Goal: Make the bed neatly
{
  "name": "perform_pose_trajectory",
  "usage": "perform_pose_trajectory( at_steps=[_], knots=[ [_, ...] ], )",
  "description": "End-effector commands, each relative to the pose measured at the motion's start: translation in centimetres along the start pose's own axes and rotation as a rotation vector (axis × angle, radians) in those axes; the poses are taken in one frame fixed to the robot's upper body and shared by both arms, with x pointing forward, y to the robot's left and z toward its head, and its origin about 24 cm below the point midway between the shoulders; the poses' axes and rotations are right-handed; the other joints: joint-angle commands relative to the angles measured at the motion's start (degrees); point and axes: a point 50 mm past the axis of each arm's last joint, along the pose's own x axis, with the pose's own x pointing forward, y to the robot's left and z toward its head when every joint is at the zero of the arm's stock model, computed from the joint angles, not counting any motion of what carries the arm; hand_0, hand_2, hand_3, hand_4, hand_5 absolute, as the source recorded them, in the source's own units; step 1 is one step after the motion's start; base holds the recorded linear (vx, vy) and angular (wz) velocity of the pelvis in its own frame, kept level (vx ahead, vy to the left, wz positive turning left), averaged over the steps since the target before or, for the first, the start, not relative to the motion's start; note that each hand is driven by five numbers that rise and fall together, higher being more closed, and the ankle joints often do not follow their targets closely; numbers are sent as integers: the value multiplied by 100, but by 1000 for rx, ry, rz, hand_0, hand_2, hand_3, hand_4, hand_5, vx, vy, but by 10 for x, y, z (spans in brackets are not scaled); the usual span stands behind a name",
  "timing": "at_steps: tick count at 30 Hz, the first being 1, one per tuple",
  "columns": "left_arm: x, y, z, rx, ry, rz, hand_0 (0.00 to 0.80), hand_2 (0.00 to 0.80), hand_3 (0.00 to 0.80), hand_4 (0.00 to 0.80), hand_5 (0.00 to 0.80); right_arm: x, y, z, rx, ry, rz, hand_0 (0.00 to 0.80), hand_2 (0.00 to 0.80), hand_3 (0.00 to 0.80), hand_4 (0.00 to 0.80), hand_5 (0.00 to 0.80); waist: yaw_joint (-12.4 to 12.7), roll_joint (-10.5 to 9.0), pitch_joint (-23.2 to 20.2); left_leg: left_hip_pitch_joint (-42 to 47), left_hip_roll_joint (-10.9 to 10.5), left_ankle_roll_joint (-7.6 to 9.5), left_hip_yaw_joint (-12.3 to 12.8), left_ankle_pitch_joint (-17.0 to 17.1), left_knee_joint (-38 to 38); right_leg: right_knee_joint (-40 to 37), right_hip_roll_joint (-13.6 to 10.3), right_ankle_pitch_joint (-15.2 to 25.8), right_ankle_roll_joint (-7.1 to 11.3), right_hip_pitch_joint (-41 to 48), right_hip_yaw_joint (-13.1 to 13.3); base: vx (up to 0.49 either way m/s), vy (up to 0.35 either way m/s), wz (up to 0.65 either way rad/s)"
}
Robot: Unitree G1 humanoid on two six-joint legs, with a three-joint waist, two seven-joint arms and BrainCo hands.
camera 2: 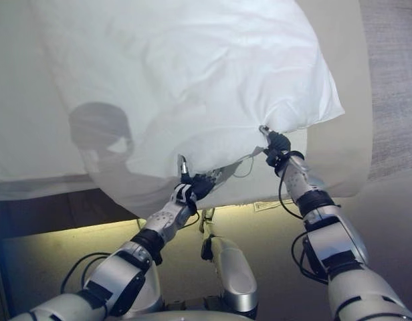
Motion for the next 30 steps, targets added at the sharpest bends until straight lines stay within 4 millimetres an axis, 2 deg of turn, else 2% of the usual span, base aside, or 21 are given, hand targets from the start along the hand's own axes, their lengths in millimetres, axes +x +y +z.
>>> perform_pose_trajectory(
  at_steps=[1,6,12,20,26,29,30],
  knots=[
    [7,-25,24,-24,-124,-106,800,800,800,800,800,-4,2,49,-39,-152,41,800,800,800,800,800,191,-3,56,-141,330,-223,71,160,5,563,-414,-381,829,-64,-225,0,0,0],
    [-2,-21,49,-22,-184,-115,800,800,800,800,800,-6,-4,44,-24,-142,30,800,800,800,800,800,285,-28,56,-135,316,-216,12,163,-12,548,-400,-392,831,-8,-305,0,0,0],
    [-9,-19,68,-25,-234,-104,800,800,800,800,800,-6,-10,41,-13,-137,16,800,800,800,800,800,384,-10,56,-160,286,-205,-76,190,-21,580,-415,-399,840,5,-381,-3,-5,9],
    [-25,-15,105,-11,-335,-64,800,800,800,800,800,-7,-19,43,-21,-148,-16,800,800,800,800,800,484,149,56,-161,222,-203,-174,285,-185,604,-473,-416,852,-32,-446,-3,27,4],
    [-44,-15,139,9,-437,-49,800,800,800,800,800,-8,-24,44,-48,-139,-42,800,800,800,800,800,562,297,56,-147,148,-194,-214,352,-328,649,-554,-454,862,-94,-480,-10,77,10],
    [-55,-16,157,30,-489,-32,800,800,800,800,800,-10,-33,43,-77,-122,-88,800,800,800,800,800,610,365,56,-148,115,-184,-245,361,-350,697,-611,-480,867,-111,-503,-4,71,5],
    [-60,-18,164,35,-510,-26,800,800,800,800,800,-11,-39,42,-113,-103,-151,113,113,113,113,113,628,391,56,-141,99,-182,-252,366,-362,707,-630,-487,868,-109,-511,2,73,2]
  ],
)
